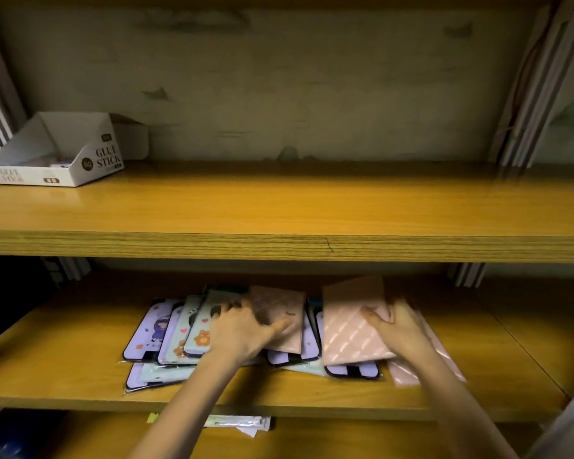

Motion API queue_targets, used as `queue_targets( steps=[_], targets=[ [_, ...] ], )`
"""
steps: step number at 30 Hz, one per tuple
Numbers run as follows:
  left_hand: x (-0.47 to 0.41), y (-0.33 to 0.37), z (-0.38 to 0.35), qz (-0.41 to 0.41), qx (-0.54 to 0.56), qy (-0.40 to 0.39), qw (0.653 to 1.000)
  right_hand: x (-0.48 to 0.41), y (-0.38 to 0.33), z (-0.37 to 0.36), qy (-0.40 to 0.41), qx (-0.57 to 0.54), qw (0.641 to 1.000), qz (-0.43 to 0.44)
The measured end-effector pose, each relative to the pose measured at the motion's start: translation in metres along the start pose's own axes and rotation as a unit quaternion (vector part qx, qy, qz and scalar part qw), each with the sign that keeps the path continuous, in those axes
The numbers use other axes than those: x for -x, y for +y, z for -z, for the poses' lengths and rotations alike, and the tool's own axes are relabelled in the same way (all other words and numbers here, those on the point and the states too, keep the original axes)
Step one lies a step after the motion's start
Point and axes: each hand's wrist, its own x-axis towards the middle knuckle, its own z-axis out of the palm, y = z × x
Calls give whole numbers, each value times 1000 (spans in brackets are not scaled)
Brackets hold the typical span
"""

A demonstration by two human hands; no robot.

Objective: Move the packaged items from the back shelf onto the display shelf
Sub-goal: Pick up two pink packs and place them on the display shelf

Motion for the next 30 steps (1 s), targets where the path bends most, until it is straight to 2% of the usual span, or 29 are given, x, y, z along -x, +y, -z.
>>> queue_targets(
  steps=[3, 7, 11, 13, 15, 17, 19, 21, 25, 30],
  targets=[
    [-5, 13, -4, 16, -41, -30, 999, 9, 8, 9, 40, -55, 998, 13],
    [-11, 24, -12, 15, -63, -43, 997, 13, 17, 6, 50, -87, 995, 19],
    [-29, 18, -12, -27, -4, -106, 994, 16, 21, 2, 49, -109, 993, 11],
    [-40, 12, -10, -17, 52, -132, 990, 16, 24, 1, 54, -118, 991, 12],
    [-43, 2, -6, 10, 105, -129, 986, 17, 27, 2, 56, -136, 989, 13],
    [-45, -8, 0, 1, 166, -94, 982, 19, 28, 3, 52, -166, 985, 16],
    [-49, -21, 4, -64, 256, -81, 961, 24, 27, 6, 46, -195, 980, 13],
    [-49, -29, 6, -114, 354, -91, 924, 31, 27, 9, 41, -218, 975, 14],
    [-26, -13, 7, -110, 506, -58, 854, 46, 37, 22, 77, -218, 973, 26],
    [4, 26, 0, -118, 580, -86, 801, 77, 57, 46, 112, -246, 963, 13]
  ],
)
